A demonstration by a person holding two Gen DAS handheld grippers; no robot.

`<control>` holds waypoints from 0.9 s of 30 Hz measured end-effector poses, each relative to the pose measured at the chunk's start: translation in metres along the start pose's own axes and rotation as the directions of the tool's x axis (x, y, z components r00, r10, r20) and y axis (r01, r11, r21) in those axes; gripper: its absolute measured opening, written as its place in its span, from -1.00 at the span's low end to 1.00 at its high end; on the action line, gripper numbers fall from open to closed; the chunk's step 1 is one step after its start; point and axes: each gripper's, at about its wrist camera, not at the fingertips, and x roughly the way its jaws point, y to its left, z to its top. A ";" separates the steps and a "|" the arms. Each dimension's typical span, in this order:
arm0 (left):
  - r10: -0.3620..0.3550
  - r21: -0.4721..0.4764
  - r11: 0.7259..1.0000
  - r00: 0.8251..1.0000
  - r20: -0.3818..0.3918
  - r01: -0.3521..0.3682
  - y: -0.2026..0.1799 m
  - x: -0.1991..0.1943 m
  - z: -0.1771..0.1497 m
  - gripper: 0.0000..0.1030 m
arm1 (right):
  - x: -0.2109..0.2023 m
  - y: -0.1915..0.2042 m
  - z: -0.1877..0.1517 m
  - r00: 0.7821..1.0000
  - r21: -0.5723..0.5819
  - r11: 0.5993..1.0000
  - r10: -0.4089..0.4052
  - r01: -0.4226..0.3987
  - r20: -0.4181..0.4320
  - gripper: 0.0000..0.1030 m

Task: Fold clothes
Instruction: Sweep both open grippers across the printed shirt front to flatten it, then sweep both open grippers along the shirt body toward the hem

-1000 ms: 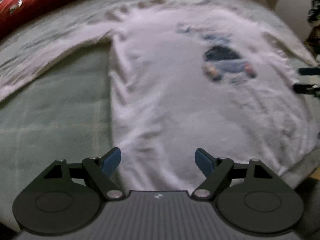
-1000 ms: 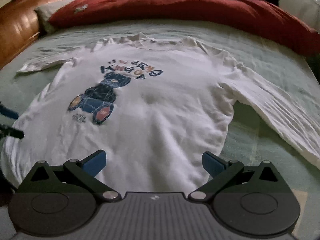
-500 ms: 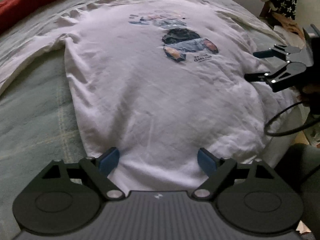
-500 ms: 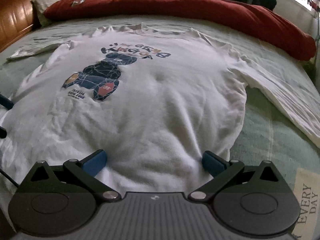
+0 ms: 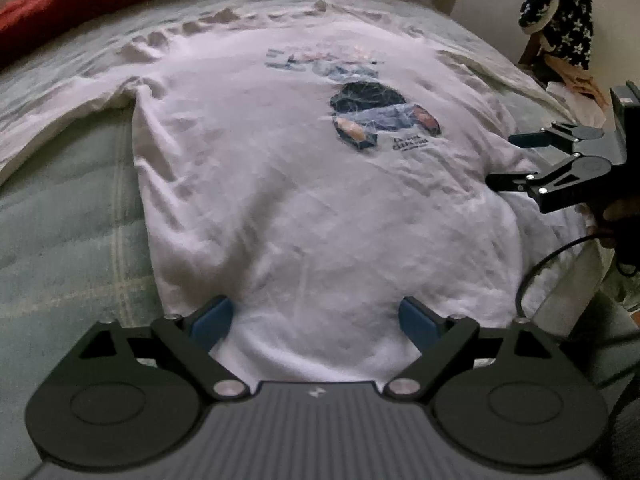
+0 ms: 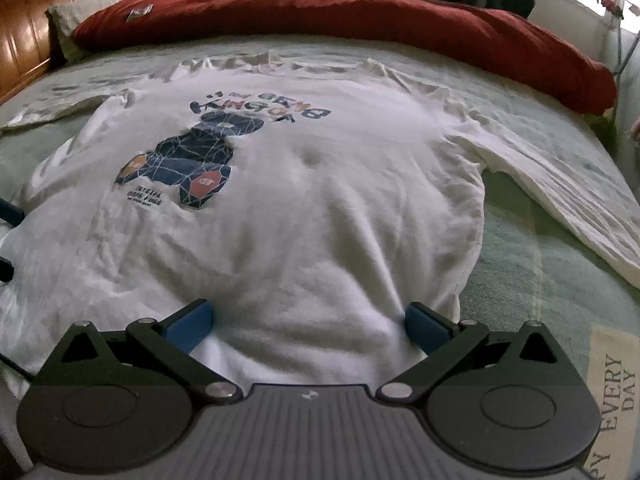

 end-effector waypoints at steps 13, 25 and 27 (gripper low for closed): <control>0.135 -0.063 0.990 0.956 0.261 -0.123 -0.026 -0.023 -0.053 0.76 | -0.067 0.035 -0.041 0.981 0.112 0.992 -0.071 0.052 0.178 1.00; 0.179 -0.157 0.978 0.939 0.293 -0.137 -0.037 -0.034 -0.073 0.76 | -0.101 0.059 -0.101 0.979 0.095 0.995 -0.027 0.008 0.204 1.00; 0.175 -0.175 0.976 0.941 0.290 -0.128 -0.038 -0.029 -0.068 0.76 | -0.101 0.061 -0.090 0.970 0.090 0.996 0.003 -0.025 0.241 1.00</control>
